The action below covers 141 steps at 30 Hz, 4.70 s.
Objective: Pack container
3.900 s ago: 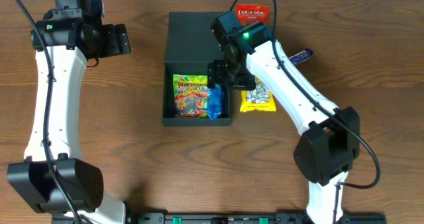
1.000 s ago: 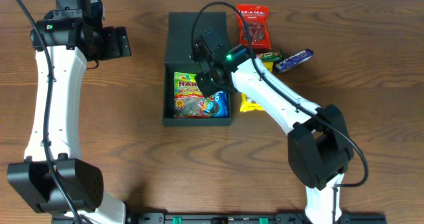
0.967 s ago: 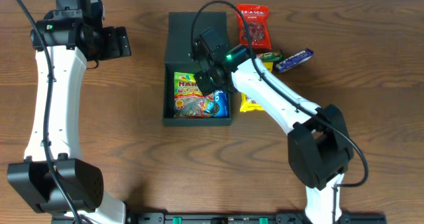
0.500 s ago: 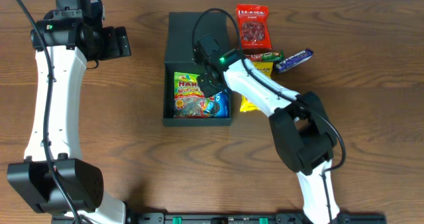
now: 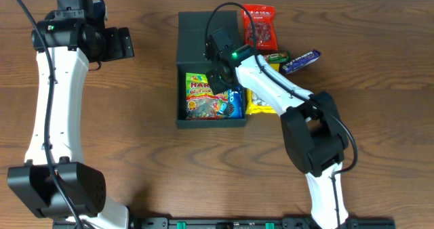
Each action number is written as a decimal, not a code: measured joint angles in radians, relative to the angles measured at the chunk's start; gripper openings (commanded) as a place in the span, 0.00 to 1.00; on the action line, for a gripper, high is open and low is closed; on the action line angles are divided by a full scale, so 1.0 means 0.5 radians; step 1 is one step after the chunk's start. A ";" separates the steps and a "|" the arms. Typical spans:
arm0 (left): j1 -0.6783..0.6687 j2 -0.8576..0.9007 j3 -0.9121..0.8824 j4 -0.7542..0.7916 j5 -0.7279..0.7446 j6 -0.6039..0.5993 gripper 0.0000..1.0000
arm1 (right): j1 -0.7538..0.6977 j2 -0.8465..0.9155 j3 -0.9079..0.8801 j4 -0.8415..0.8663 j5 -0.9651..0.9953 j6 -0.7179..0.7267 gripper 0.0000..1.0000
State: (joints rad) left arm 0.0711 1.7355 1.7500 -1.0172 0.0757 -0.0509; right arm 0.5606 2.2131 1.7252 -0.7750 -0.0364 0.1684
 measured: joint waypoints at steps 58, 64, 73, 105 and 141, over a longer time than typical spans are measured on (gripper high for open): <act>-0.247 0.049 -1.351 1.096 1.182 -0.432 0.06 | -0.026 0.126 0.100 -0.375 -0.420 -0.218 0.01; -0.247 0.138 -1.351 1.096 1.189 -0.467 0.06 | 0.020 0.139 0.098 -0.333 -0.423 -0.218 0.01; -0.249 0.143 -1.351 1.095 1.202 -0.474 0.06 | -0.019 0.166 0.362 -0.611 -0.438 -0.218 0.01; -0.169 0.150 -0.539 0.684 0.828 -0.475 0.80 | -0.862 -0.044 -0.089 -0.410 -0.382 -0.427 0.72; -0.102 0.150 -0.265 0.424 0.628 -0.456 0.80 | -0.701 -0.014 0.902 -0.985 -0.432 -0.089 0.02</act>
State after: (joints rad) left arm 0.0200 1.8107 1.6176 -0.8051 0.3897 -0.2790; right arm 0.2100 2.2063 2.1761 -1.2675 -0.2523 0.1238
